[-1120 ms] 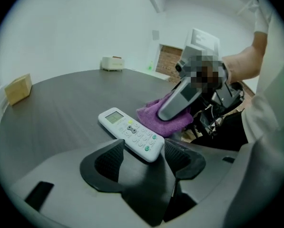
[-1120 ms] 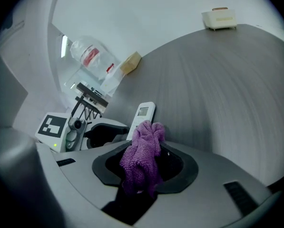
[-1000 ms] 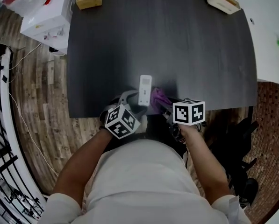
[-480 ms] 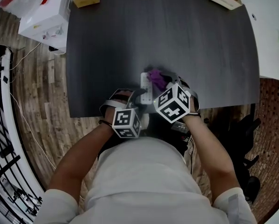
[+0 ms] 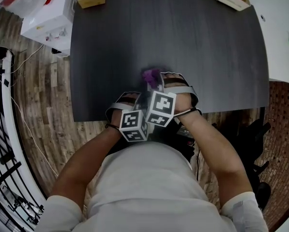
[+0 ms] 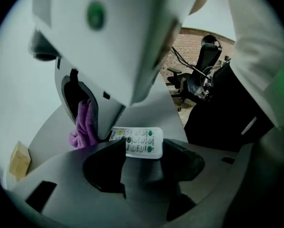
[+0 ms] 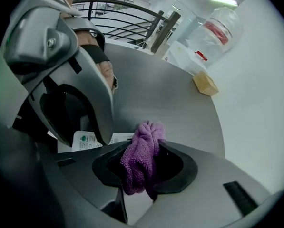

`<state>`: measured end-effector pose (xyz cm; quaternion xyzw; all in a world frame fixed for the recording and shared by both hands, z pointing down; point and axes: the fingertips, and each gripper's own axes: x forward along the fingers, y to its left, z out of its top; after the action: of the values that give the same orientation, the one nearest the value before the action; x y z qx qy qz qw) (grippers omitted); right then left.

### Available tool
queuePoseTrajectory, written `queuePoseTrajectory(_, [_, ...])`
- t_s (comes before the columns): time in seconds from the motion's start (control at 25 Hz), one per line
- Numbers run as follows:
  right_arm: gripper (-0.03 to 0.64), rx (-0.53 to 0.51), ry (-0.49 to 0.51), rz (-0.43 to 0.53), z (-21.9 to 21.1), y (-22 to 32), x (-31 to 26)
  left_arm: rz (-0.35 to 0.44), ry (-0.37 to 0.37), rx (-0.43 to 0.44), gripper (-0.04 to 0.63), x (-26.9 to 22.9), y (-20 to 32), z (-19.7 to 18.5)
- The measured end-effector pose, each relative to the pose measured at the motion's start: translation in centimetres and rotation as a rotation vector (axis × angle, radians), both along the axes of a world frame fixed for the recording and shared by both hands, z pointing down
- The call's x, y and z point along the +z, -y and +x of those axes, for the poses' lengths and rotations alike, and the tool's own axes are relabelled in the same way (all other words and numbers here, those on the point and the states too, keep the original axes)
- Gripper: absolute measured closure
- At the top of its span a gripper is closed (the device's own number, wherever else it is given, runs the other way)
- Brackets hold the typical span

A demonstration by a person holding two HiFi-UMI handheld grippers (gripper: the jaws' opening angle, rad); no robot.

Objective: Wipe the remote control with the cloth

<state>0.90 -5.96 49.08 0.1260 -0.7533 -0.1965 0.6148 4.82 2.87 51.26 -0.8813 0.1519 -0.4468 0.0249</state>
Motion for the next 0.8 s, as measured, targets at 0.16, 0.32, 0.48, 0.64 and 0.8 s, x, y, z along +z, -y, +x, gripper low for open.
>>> queuePoseTrajectory(0.16, [0.489, 0.031, 0.033, -0.090, 0.2, -1.1, -0.1, -0.001, -0.015, -0.027, 0.351, -0.3, 0.3, 0.3])
queuePoseTrajectory(0.32, [0.495, 0.028, 0.050, -0.185, 0.5, -2.6, 0.0, -0.003, -0.030, -0.049, 0.351, -0.1, 0.3, 0.2])
queuePoseTrajectory(0.48, [0.495, 0.094, 0.111, -0.281, 0.9, -3.3, 0.0, 0.003, -0.021, -0.050, 0.350, -0.1, 0.3, 0.3])
queuePoseTrajectory(0.64, [0.495, 0.131, 0.160, -0.278, 1.0, -3.1, -0.4, 0.030, -0.024, -0.072, 0.350, -0.2, 0.3, 0.3])
queuePoseTrajectory(0.8, [0.495, 0.155, 0.197, -0.241, 1.4, -3.0, -0.4, 0.043, -0.058, -0.164, 0.350, -0.2, 0.2, -0.1])
